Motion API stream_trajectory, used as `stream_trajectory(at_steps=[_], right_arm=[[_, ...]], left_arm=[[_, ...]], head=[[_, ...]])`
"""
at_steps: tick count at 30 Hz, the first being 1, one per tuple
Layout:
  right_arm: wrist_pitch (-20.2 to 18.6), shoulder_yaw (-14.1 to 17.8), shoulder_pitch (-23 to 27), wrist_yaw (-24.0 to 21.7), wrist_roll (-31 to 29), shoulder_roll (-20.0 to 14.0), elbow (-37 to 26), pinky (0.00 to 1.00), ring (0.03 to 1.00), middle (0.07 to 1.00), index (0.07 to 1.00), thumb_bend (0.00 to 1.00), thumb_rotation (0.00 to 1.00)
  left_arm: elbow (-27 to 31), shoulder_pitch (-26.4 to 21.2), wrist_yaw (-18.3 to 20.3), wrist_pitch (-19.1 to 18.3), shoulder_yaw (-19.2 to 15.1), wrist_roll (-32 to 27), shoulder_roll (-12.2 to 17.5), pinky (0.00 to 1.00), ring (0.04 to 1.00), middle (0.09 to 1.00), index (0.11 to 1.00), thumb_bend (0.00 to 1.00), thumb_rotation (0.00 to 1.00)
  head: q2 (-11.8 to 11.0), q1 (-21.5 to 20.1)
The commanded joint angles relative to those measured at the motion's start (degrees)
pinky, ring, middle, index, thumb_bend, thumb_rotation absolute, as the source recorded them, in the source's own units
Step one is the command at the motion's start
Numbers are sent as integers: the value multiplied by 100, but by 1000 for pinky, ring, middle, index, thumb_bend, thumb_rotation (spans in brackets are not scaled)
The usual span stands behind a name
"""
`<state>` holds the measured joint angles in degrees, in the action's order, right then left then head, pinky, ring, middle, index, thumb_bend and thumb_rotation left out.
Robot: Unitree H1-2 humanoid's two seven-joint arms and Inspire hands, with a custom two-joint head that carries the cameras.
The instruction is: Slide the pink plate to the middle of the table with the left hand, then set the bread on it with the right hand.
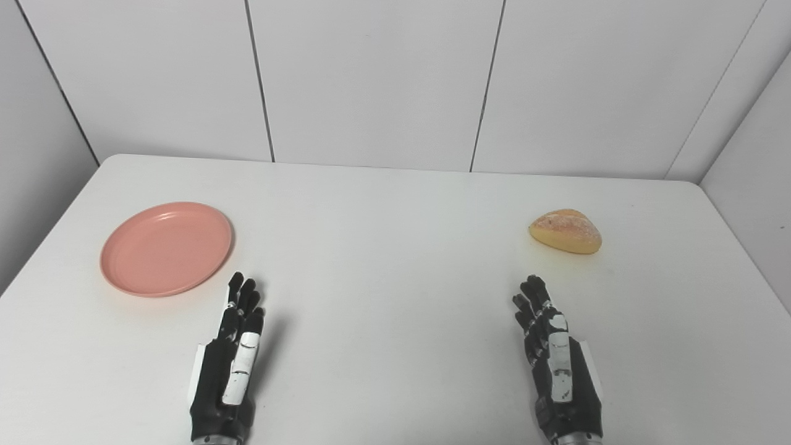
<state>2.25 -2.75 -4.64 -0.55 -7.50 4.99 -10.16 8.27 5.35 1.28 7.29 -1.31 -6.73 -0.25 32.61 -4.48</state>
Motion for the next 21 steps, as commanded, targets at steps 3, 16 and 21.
stream_trajectory(at_steps=[3, 16, 21], right_arm=[[103, 34, 192, -35, -47, 9, -88, 1000, 940, 950, 939, 835, 989], [162, 76, 309, -15, 38, -7, 274, 994, 928, 947, 947, 824, 975], [153, 107, 308, 63, 165, 11, 310, 990, 925, 942, 940, 819, 975]], left_arm=[[-98, -49, 45, -44, 11, 13, 41, 1000, 1000, 1000, 1000, 719, 780], [-106, -31, 69, 20, 16, -3, 50, 1000, 1000, 1000, 1000, 719, 786], [-32, -27, 43, -55, 19, 14, 39, 1000, 1000, 1000, 1000, 733, 781]], head=[[8, 9], [60, 35], [70, 30]])
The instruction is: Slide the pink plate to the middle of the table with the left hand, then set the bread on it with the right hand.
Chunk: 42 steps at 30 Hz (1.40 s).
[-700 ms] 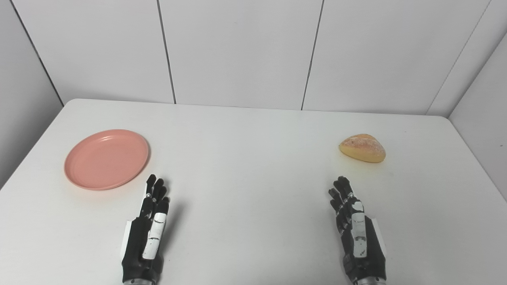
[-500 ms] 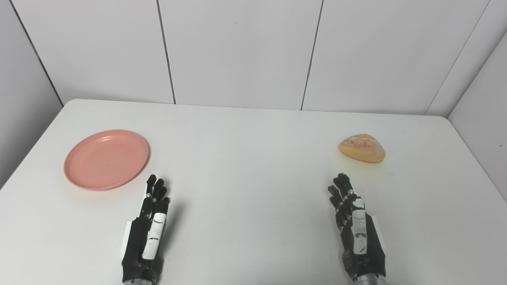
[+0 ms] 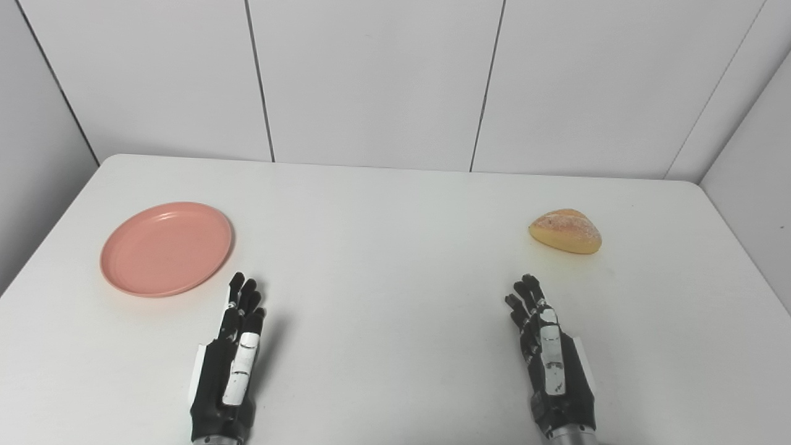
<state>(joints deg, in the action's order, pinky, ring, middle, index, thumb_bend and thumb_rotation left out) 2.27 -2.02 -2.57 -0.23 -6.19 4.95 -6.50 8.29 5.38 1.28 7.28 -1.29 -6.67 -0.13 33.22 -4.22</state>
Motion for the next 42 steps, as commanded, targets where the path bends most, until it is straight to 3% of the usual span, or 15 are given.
stream_trajectory(at_steps=[1, 42], right_arm=[[146, 39, 100, 47, 60, 23, -53, 989, 924, 940, 939, 819, 976], [56, 39, 44, 182, 240, 118, -128, 1000, 966, 971, 951, 811, 989]], left_arm=[[-16, -28, 39, -71, 17, 7, 23, 1000, 1000, 1000, 1000, 734, 778], [-16, -5, 165, -160, 20, -87, 123, 1000, 1000, 1000, 1000, 755, 793]], head=[[8, 4], [-4, -13]])
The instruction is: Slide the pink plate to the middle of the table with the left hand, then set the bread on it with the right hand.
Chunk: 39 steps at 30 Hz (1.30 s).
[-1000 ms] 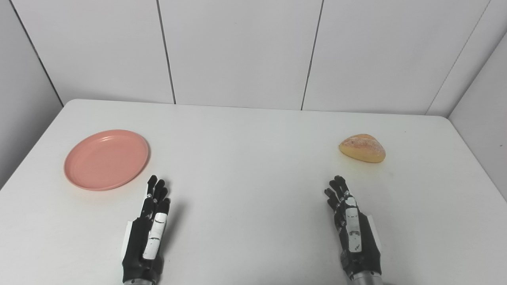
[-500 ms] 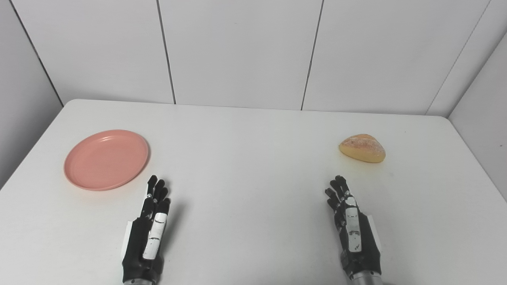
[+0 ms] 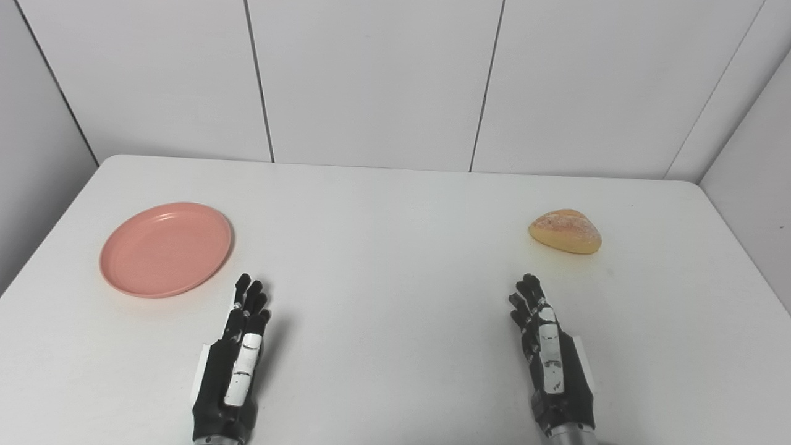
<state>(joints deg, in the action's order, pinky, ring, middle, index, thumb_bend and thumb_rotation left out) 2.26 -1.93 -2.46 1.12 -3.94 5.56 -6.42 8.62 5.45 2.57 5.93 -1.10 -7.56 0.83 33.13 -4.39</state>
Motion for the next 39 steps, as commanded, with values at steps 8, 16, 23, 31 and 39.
stream_trajectory(at_steps=[8, 16, 23, 31, 39], right_arm=[[256, 57, 15, 135, 23, 128, -109, 1000, 987, 997, 965, 805, 981], [452, 97, 14, 56, -82, 118, -27, 1000, 992, 1000, 971, 827, 990], [499, 173, 33, -63, -226, -38, 99, 1000, 992, 1000, 979, 813, 997], [640, 331, 91, -281, -579, -326, 486, 1000, 1000, 1000, 982, 799, 999], [879, 422, 152, -422, -704, -513, 865, 1000, 1000, 1000, 1000, 780, 1000]], left_arm=[[-48, -12, 56, -31, -1, -19, 46, 1000, 1000, 1000, 1000, 752, 793], [-90, -25, 34, -7, 3, 36, 20, 1000, 1000, 1000, 1000, 770, 793], [-310, -56, 2, 196, 73, 119, -95, 1000, 1000, 1000, 1000, 735, 795], [-652, -110, -175, 463, 249, 484, -363, 1000, 988, 990, 1000, 714, 812], [-959, -154, -319, 766, 389, 645, -510, 1000, 984, 994, 1000, 684, 808]], head=[[13, -7], [-23, 49], [-241, 465], [-685, 1083], [-1073, 1435]])
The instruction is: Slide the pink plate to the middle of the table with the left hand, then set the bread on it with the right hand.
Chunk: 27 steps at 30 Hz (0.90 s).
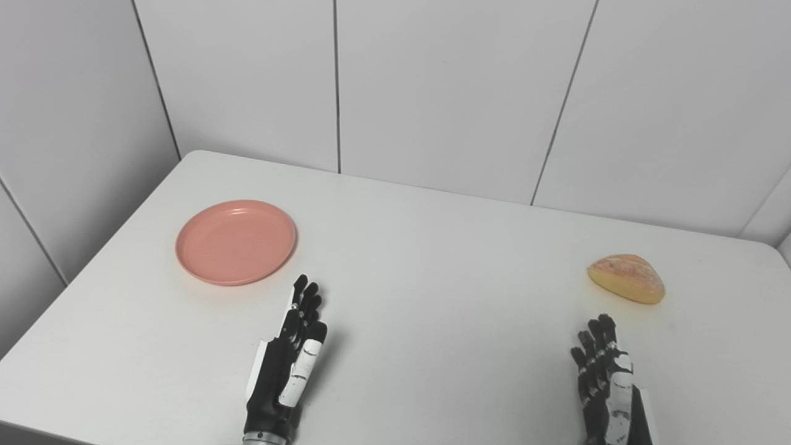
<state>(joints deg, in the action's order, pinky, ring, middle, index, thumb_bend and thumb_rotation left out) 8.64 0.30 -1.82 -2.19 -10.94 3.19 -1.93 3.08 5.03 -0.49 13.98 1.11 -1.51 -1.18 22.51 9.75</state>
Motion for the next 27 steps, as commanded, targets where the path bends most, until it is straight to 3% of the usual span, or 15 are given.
stream_trajectory(at_steps=[1, 8, 18, 27], right_arm=[[242, 211, 95, -106, -30, -293, 444, 1000, 1000, 1000, 1000, 781, 1000], [313, 269, 154, -184, -147, -373, 632, 1000, 1000, 1000, 1000, 766, 1000], [498, 293, 248, -260, -189, -418, 932, 1000, 1000, 1000, 1000, 775, 1000], [509, 264, 204, -212, -103, -364, 871, 1000, 1000, 1000, 1000, 784, 1000]], left_arm=[[-443, -121, -25, -3, 184, 61, -322, 1000, 986, 994, 1000, 677, 807], [-654, -185, -160, 169, 275, 214, -389, 1000, 981, 987, 1000, 677, 796], [-949, -285, -251, 422, 323, 291, -405, 1000, 983, 984, 1000, 653, 812], [-920, -257, -175, 474, 336, 231, -326, 1000, 978, 972, 1000, 663, 797]], head=[[-60, 109], [-207, 372], [-506, 435], [-393, 318]])
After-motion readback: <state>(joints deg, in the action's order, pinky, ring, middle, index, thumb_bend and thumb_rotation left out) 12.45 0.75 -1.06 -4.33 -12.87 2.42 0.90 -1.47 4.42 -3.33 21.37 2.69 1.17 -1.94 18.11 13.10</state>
